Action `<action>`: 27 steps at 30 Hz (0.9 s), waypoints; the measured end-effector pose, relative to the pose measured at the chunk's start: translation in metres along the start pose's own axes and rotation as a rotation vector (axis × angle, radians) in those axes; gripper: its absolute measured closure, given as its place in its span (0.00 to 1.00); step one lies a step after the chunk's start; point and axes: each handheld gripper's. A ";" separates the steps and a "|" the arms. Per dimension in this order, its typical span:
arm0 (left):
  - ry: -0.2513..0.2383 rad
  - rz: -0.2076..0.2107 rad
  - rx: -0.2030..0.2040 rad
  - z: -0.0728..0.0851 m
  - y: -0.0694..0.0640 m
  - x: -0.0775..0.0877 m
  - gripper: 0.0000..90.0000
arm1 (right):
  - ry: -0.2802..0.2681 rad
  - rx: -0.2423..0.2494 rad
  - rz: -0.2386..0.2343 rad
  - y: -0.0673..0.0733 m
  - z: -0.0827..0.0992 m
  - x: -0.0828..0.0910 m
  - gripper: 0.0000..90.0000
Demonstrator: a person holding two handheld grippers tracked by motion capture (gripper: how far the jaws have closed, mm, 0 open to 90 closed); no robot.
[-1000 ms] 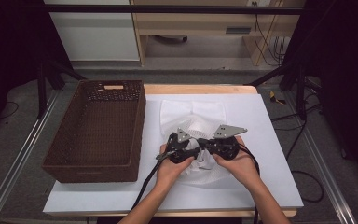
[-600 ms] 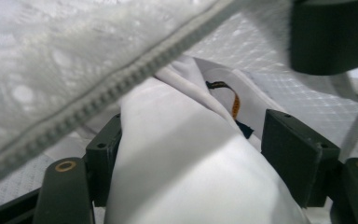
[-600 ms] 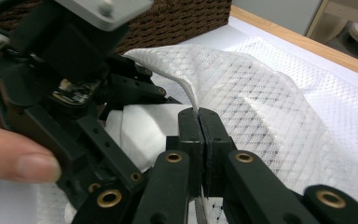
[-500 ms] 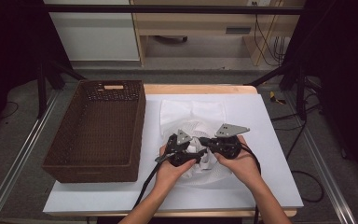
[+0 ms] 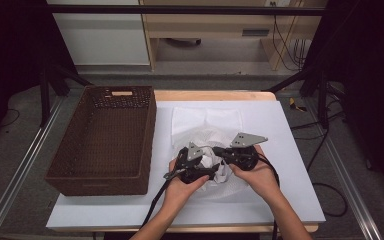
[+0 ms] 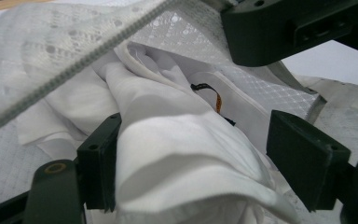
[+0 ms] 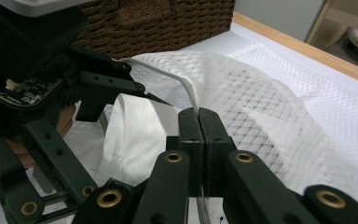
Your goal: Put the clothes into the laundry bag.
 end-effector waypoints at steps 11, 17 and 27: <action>-0.039 -0.006 -0.009 -0.001 -0.005 0.017 0.27 | -0.015 0.007 0.005 0.001 -0.002 0.002 0.99; -0.030 -0.005 -0.035 0.000 -0.008 0.026 0.27 | -0.022 0.000 0.010 -0.002 -0.002 0.004 0.99; -0.035 0.022 -0.058 0.007 -0.012 0.046 0.29 | -0.024 0.003 0.014 -0.001 -0.002 0.005 0.99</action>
Point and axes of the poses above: each handheld gripper's, and its own axes: x roughly backward along the jaws, z roughly out of its underside, y roughly to its left, and after that the axes turned 2 degrees about -y, right-handed
